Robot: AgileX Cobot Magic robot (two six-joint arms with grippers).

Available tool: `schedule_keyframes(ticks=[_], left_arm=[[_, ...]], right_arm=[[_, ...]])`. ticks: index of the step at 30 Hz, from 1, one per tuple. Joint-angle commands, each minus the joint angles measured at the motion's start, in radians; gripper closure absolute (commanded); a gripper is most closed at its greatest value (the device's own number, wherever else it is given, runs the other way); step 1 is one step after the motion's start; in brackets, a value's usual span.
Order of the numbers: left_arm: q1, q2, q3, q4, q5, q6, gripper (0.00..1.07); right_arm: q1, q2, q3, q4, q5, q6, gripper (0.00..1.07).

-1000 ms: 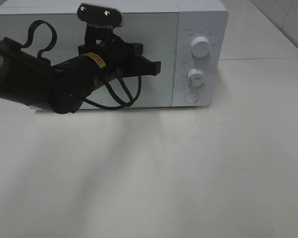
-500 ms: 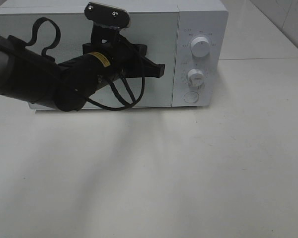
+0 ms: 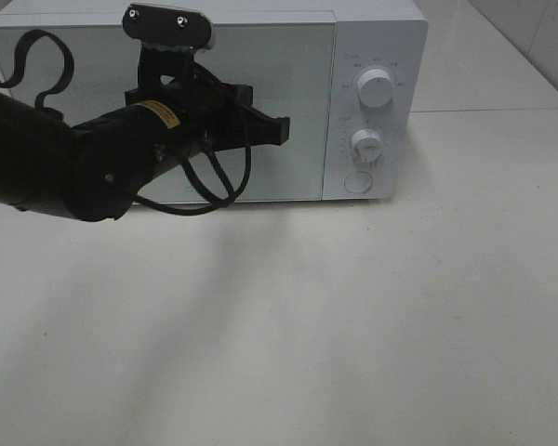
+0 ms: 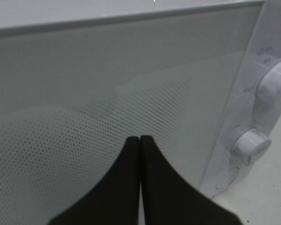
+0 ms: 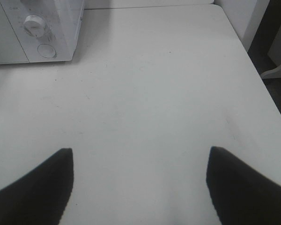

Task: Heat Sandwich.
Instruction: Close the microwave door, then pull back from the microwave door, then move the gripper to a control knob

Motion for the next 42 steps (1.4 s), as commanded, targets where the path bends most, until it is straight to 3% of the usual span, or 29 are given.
schedule_keyframes(ticks=[1,2,4,5,6,7,9,10,11,25,29,32,39,42], left_arm=[[-0.017,-0.053,0.050,-0.026,0.032,-0.004,1.06],[-0.018,-0.066,0.066,-0.039,0.049,-0.004,1.03],[-0.018,-0.107,0.112,-0.060,0.114,-0.004,0.86],[-0.018,-0.107,0.112,-0.060,0.114,-0.004,0.86],[-0.018,-0.122,0.126,-0.060,0.132,-0.004,0.75],[-0.018,-0.156,0.151,-0.060,0.179,-0.010,0.44],[-0.018,-0.182,0.172,-0.065,0.226,-0.021,0.16],[-0.018,-0.182,0.172,-0.065,0.226,-0.021,0.16],[-0.018,-0.197,0.181,-0.067,0.255,-0.026,0.04],[-0.013,-0.365,0.216,-0.058,0.656,0.016,0.07],[0.021,-0.391,0.215,-0.059,0.788,0.015,0.07],[0.118,-0.409,0.201,-0.058,1.009,0.015,0.07],[0.278,-0.444,0.198,-0.027,1.230,0.015,0.07],[0.398,-0.488,0.198,-0.004,1.352,0.015,0.07]], right_arm=[[-0.007,-0.026,0.002,-0.005,-0.010,-0.005,0.32],[-0.007,-0.026,0.002,-0.005,-0.010,-0.005,0.32],[-0.007,-0.026,0.002,-0.005,-0.010,-0.005,0.32],[-0.007,-0.026,0.002,-0.005,-0.010,-0.005,0.32],[-0.007,-0.026,0.002,-0.005,-0.010,-0.005,0.32],[-0.007,-0.026,0.002,-0.005,-0.010,-0.005,0.32],[-0.007,-0.026,0.002,-0.005,-0.010,-0.005,0.32],[-0.007,-0.026,0.002,-0.005,-0.010,-0.005,0.32],[-0.007,-0.026,0.002,-0.005,-0.010,-0.005,0.32],[-0.007,-0.026,0.002,-0.005,-0.010,-0.005,0.32],[-0.007,-0.026,0.002,-0.005,-0.010,-0.005,0.32],[-0.007,-0.026,0.002,-0.005,-0.010,-0.005,0.32],[-0.007,-0.026,0.002,-0.005,-0.010,-0.006,0.32],[-0.007,-0.026,0.002,-0.004,-0.010,-0.008,0.32]])
